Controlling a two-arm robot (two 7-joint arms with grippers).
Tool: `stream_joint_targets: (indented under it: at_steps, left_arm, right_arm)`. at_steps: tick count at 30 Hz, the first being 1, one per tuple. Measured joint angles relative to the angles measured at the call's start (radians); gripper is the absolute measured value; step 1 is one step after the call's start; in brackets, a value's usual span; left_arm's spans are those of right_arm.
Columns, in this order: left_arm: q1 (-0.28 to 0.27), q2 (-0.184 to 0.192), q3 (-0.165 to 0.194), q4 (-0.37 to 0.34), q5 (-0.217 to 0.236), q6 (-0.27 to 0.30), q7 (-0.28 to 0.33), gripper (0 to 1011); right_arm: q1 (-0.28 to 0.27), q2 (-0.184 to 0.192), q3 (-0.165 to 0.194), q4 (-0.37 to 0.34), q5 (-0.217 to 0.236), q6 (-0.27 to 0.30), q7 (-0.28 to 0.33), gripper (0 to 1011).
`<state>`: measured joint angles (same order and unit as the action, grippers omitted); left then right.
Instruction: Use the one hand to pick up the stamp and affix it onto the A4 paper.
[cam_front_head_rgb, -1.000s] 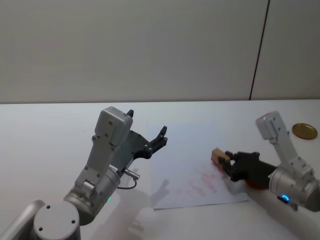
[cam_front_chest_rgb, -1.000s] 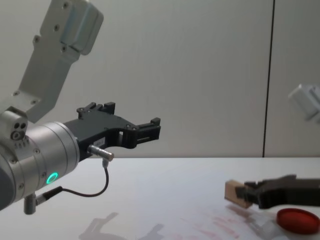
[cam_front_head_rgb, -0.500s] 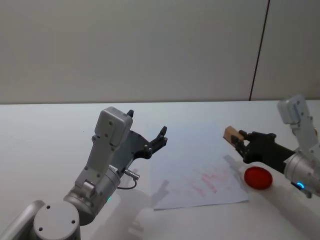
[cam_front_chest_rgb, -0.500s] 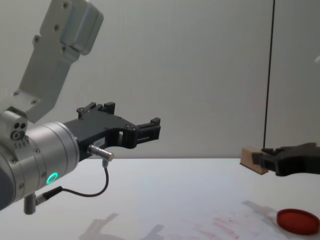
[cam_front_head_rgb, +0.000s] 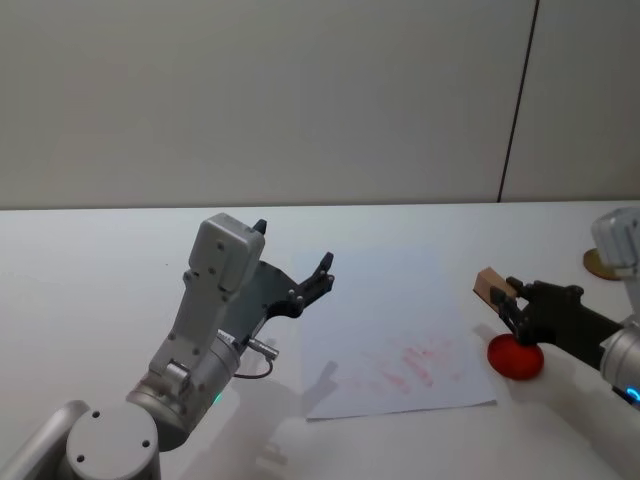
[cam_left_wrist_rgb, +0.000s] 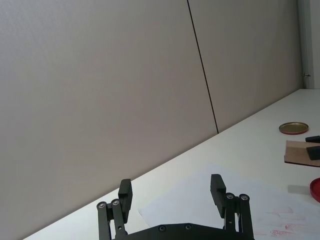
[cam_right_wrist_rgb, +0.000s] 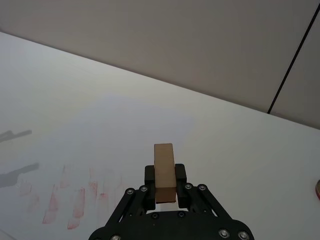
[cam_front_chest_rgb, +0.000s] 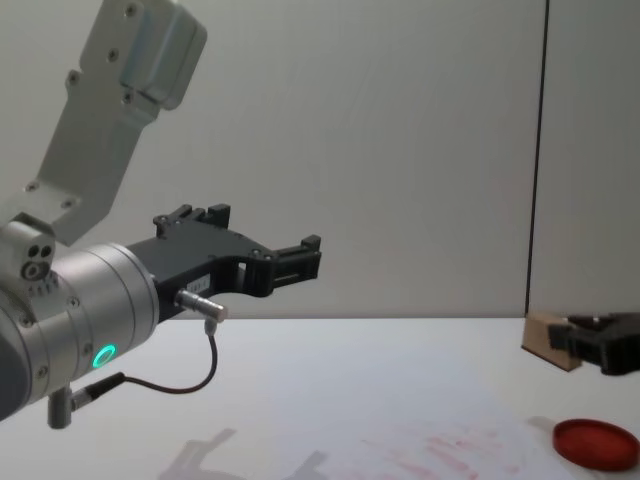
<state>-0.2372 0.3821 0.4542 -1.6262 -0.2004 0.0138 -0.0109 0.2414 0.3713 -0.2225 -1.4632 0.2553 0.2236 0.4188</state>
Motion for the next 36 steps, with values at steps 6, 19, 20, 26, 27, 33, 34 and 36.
stream_joint_targets:
  at_steps: [6, 19, 20, 26, 27, 33, 34, 36]
  left_arm:
    - [0.000, 0.000, 0.000, 0.000, 0.000, 0.000, 0.000, 993]
    - [0.000, 0.000, 0.000, 0.000, 0.000, 0.000, 0.000, 993]
    - [0.000, 0.000, 0.000, 0.000, 0.000, 0.000, 0.000, 993]
    - [0.000, 0.000, 0.000, 0.000, 0.000, 0.000, 0.000, 993]
    - [0.000, 0.000, 0.000, 0.000, 0.000, 0.000, 0.000, 993]
    - [0.000, 0.000, 0.000, 0.000, 0.000, 0.000, 0.000, 993]
    - [0.000, 0.000, 0.000, 0.000, 0.000, 0.000, 0.000, 993]
    - [0.000, 0.000, 0.000, 0.000, 0.000, 0.000, 0.000, 993]
  right_arm:
    - [-0.037, 0.019, 0.008, -0.024, 0.019, 0.006, -0.010, 216]
    - [-0.087, 0.049, 0.018, -0.043, 0.041, 0.015, -0.023, 216]
    - [-0.089, 0.050, 0.019, -0.044, 0.042, 0.016, -0.023, 216]
    - [-0.102, 0.058, 0.022, -0.046, 0.048, 0.021, -0.024, 216]
    - [-0.106, 0.060, 0.022, -0.046, 0.049, 0.022, -0.024, 216]
    - [-0.114, 0.064, 0.022, -0.044, 0.054, 0.025, -0.024, 216]
    - [-0.115, 0.064, 0.022, -0.044, 0.054, 0.025, -0.024, 216]
    - [-0.118, 0.064, 0.022, -0.041, 0.055, 0.026, -0.024, 216]
